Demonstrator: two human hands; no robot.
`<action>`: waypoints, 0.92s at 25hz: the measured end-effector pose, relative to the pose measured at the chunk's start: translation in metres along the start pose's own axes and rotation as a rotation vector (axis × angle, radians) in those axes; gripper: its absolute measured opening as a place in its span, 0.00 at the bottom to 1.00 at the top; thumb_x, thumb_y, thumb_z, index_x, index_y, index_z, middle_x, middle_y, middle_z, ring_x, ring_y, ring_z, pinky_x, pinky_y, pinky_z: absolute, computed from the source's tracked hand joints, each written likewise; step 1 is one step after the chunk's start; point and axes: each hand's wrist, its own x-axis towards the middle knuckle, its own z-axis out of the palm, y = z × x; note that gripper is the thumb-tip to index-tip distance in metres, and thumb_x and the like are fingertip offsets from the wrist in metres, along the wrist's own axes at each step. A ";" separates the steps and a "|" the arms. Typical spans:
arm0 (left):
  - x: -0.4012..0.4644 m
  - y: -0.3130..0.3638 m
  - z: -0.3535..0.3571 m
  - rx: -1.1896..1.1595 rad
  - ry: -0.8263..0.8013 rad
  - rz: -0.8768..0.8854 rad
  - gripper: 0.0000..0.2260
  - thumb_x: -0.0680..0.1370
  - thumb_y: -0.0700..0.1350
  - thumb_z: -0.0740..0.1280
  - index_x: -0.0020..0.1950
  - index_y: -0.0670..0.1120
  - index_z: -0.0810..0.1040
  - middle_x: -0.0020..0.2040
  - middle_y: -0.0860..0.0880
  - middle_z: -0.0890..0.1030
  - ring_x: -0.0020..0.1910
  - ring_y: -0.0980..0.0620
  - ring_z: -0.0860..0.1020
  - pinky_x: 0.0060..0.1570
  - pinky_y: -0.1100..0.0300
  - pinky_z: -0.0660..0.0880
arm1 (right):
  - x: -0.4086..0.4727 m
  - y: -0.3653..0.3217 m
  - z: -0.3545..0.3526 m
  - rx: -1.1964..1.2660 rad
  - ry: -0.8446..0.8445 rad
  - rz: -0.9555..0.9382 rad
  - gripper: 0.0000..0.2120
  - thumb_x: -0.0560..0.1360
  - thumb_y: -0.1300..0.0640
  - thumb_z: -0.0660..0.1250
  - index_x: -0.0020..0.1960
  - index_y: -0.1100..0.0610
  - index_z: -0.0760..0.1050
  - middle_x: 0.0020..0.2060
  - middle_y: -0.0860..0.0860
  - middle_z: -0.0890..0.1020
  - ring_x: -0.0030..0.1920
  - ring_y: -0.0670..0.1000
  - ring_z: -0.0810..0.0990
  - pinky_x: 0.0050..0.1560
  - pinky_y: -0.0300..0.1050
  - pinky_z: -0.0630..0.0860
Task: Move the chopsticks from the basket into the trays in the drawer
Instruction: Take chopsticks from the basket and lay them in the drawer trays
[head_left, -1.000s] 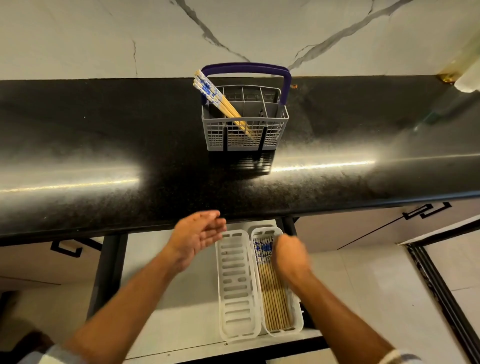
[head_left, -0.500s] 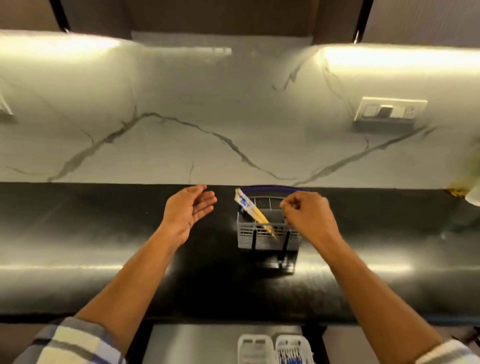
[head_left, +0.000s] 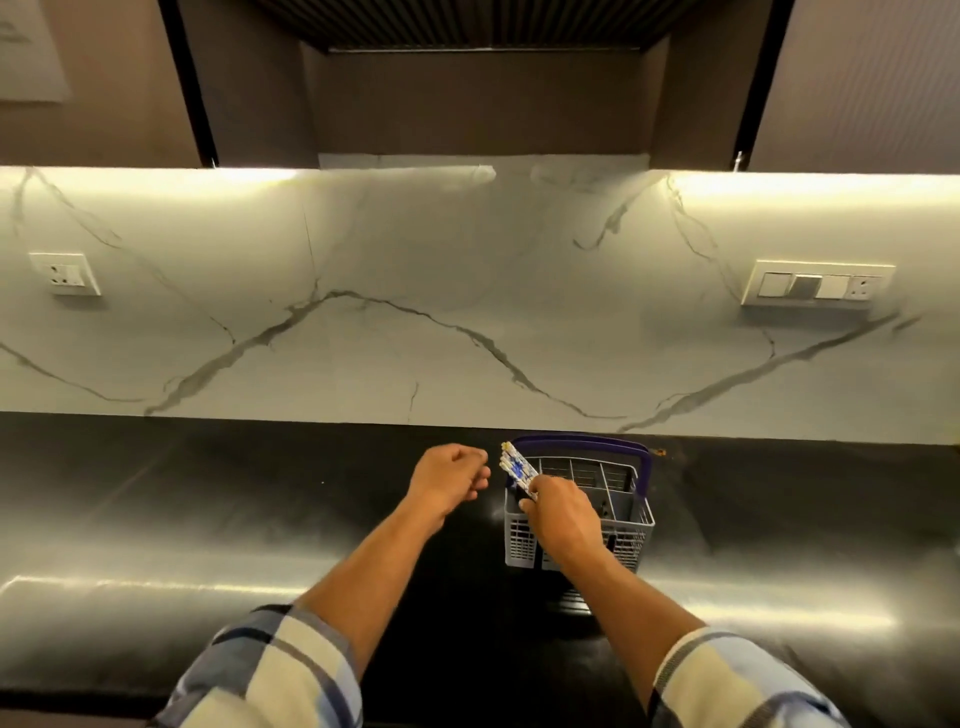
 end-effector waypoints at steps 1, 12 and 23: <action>0.003 -0.003 0.005 0.019 0.009 0.002 0.05 0.81 0.46 0.66 0.51 0.48 0.81 0.47 0.47 0.85 0.49 0.49 0.84 0.52 0.54 0.82 | 0.003 0.000 0.005 0.003 0.012 -0.006 0.12 0.80 0.50 0.65 0.60 0.54 0.75 0.52 0.52 0.80 0.45 0.50 0.76 0.43 0.45 0.73; 0.038 -0.018 0.005 -0.089 0.063 -0.040 0.06 0.81 0.46 0.66 0.53 0.47 0.81 0.46 0.47 0.86 0.48 0.51 0.85 0.52 0.55 0.82 | 0.040 -0.003 0.023 -0.095 0.090 0.006 0.10 0.83 0.56 0.57 0.56 0.58 0.76 0.49 0.55 0.81 0.44 0.53 0.77 0.42 0.47 0.73; 0.028 0.004 -0.004 -0.180 -0.119 0.201 0.13 0.82 0.43 0.63 0.64 0.42 0.79 0.53 0.46 0.86 0.52 0.52 0.85 0.55 0.55 0.81 | 0.040 -0.013 -0.045 0.181 0.240 -0.076 0.08 0.78 0.50 0.68 0.49 0.54 0.83 0.36 0.49 0.83 0.34 0.48 0.79 0.37 0.45 0.78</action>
